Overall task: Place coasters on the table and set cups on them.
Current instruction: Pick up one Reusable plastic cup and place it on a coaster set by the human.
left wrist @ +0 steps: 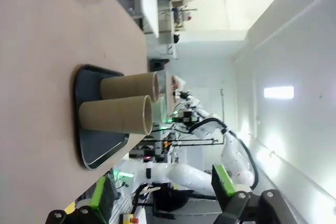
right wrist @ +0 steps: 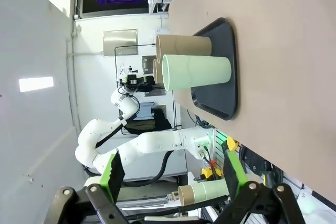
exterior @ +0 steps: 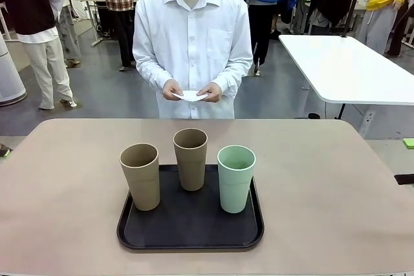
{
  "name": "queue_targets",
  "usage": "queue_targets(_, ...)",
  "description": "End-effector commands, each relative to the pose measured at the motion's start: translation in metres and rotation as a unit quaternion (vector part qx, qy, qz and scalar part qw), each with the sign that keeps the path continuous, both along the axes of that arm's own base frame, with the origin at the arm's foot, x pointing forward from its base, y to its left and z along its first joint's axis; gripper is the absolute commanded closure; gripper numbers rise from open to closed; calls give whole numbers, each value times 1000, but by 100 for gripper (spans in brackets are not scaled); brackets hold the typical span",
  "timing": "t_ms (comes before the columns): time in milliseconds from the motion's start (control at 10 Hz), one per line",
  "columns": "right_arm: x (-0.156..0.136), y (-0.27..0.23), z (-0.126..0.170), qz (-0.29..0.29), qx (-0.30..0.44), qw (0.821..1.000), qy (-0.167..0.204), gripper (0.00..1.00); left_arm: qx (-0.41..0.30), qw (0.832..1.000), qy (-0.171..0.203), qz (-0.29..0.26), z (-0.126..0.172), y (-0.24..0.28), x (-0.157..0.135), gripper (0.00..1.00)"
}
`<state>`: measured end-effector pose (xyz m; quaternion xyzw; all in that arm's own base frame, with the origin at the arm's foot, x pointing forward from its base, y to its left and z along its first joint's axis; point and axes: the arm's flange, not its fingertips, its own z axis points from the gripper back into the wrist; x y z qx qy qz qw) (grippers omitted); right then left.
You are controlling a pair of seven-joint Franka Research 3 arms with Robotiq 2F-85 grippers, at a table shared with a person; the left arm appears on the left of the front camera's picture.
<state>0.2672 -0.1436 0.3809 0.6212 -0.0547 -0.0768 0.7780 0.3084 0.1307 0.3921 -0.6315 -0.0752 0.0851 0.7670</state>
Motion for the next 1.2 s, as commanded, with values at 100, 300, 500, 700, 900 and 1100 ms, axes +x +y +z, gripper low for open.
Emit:
queue_targets(100, 2, 0, -6, -1, 1, 1000, 11, 0, 0, 1000, 0, 0, 0, 0, 0, 0)
queue_targets(300, 2, 0, -6, -1, 1, 1000, 11, 0, 0, 1000, 0, 0, 0, 0, 0, 0)
queue_targets(500, 2, 0, -6, -1, 1, 1000, 11, 0, 0, 1000, 0, 0, 0, 0, 0, 0)
queue_targets(700, 2, 0, -6, -1, 1, 1000, 11, 0, 0, 1000, 0, 0, 0, 0, 0, 0)
queue_targets(900, 2, 0, -6, -1, 1, 1000, 11, 0, 0, 1000, 0, 0, 0, 0, 0, 0)
queue_targets(1100, 2, 0, -6, -1, 1, 1000, 11, 0, 0, 1000, 0, 0, 0, 0, 0, 0)
